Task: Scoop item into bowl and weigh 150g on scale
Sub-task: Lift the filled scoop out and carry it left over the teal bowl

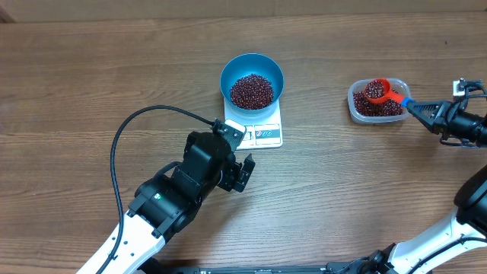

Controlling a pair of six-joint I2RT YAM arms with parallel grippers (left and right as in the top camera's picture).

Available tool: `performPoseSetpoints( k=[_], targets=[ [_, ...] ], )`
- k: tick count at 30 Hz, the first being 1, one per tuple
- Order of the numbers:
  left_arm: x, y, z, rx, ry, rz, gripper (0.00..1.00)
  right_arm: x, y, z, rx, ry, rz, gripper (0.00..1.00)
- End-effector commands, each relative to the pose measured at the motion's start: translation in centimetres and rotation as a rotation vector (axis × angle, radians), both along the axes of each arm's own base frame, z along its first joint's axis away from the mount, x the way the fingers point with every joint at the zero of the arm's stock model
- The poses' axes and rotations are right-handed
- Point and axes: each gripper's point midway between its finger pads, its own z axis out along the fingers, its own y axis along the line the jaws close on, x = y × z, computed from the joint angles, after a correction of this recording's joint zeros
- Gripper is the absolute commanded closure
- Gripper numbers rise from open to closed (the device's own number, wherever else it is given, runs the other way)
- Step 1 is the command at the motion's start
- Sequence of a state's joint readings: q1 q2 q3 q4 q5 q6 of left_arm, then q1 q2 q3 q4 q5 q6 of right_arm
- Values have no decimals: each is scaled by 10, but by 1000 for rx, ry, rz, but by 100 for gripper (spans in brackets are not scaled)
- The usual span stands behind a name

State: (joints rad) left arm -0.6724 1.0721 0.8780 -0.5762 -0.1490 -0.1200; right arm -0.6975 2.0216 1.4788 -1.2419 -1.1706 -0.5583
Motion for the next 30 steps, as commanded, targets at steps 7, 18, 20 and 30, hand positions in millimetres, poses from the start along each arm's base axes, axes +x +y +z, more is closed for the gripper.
performPoseSetpoints(
  k=[7,18,20,30],
  targets=[
    [0,-1,-2,8,5,-14,1,7,16,14,79,-62,22,96],
    [0,-1,-2,8,5,-14,0,18,56,30,156,-117,103,96],
    [0,-1,-2,8,5,-14,0,19,68,30,160,-112,135,96],
    [0,-1,-2,7,5,-15,1,21,138,41,232,-123,294,96]
  ],
)
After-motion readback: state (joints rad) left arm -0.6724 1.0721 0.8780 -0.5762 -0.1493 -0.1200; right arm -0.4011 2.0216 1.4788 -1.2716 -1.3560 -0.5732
